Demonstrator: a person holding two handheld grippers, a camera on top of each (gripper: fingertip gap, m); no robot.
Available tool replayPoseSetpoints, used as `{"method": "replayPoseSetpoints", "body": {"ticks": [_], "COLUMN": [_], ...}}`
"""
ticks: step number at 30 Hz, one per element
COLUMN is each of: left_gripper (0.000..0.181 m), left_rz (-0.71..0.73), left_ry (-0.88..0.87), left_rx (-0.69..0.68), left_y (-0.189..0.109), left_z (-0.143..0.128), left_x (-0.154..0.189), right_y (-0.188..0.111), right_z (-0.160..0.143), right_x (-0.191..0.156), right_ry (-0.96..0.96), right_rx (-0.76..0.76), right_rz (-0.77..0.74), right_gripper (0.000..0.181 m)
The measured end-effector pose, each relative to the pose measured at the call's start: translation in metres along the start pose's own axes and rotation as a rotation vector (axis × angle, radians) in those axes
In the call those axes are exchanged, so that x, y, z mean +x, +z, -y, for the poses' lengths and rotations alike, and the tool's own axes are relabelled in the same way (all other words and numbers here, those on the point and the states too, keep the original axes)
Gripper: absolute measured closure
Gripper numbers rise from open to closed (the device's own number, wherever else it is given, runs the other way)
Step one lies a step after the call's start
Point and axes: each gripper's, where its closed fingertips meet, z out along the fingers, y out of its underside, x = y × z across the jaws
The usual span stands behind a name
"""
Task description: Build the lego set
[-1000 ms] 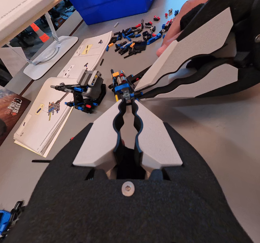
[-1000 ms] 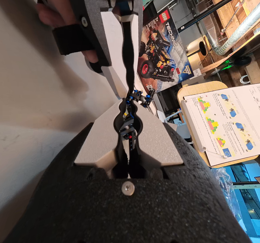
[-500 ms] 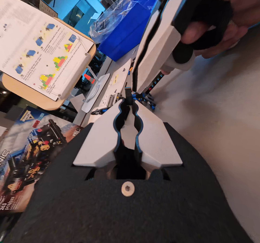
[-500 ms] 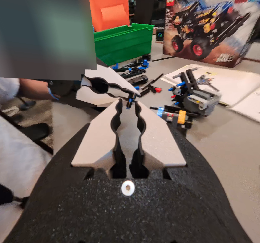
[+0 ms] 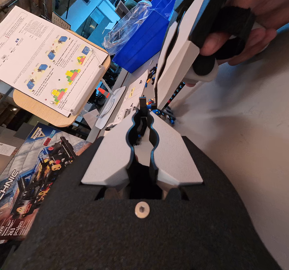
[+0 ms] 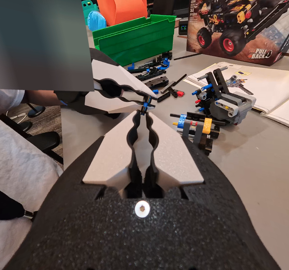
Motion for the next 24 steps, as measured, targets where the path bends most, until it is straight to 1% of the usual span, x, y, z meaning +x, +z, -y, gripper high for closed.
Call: {"method": "replayPoseSetpoints", "body": {"ticks": [1,3,9,14,21,24], "left_gripper": [0.175,0.175,0.175,0.175,0.175,0.175], "left_rz": [0.003,0.02,0.013,0.002,0.007,-0.032], "left_ry": [0.013,0.057,0.081,0.072,0.095,0.05], "left_rx": [0.0,-0.002,-0.002,0.003,-0.01,-0.022], "left_y": [-0.0001,-0.0005,-0.0004,0.0001,0.0012,0.0009], "left_z": [0.0003,0.0008,0.0016,0.0011,-0.0023,-0.0018], "left_x": [0.0001,-0.0003,0.0031,0.0045,0.0075,0.0089], "right_y": [-0.0005,-0.0006,0.0005,0.0002,0.001,0.0005], "right_z": [0.0007,0.0002,-0.0018,-0.0034,-0.0069,-0.0062], "right_x": [-0.0003,-0.0008,-0.0022,-0.0026,-0.0018,-0.0028], "right_ry": [-0.001,0.027,0.114,0.162,0.3,0.336], "right_rx": [0.004,0.002,-0.009,-0.017,-0.027,-0.018], "right_rz": [0.005,0.023,0.072,0.101,0.151,0.173], "right_gripper": [0.175,0.175,0.175,0.175,0.175,0.175]}}
